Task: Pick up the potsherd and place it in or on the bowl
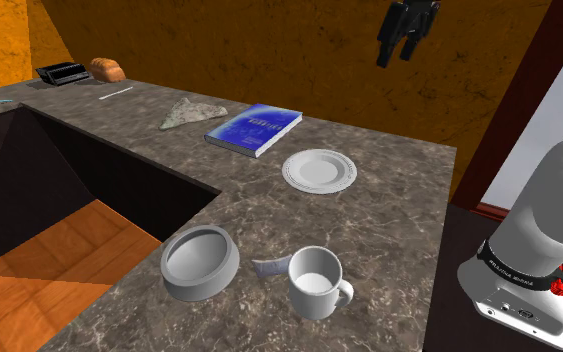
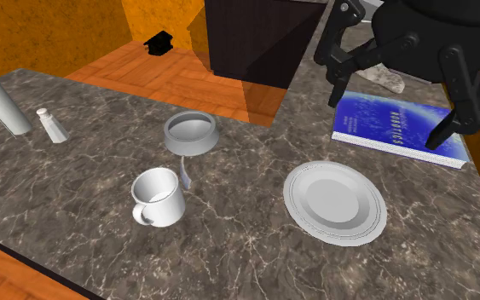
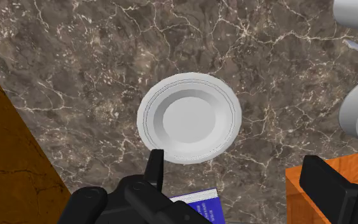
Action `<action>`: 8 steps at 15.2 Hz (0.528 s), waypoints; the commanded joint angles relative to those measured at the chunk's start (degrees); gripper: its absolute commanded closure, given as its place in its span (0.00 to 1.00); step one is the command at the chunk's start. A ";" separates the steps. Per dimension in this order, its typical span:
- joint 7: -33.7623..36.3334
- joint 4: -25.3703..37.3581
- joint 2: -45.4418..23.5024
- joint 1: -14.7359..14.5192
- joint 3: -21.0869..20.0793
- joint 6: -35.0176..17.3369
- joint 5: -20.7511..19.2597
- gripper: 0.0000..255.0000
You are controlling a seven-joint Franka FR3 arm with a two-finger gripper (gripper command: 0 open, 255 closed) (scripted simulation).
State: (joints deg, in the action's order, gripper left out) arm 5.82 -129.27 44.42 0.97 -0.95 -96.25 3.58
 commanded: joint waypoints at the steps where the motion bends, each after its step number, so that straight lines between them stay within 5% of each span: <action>1: 0.00 0.00 0.00 0.00 0.00 0.00 0.00 0.00; 8: -5.60 -2.58 -8.57 -4.98 -1.53 -8.22 3.31 0.00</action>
State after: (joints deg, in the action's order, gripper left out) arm 1.04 -131.57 37.38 -3.25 -2.15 -103.01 6.35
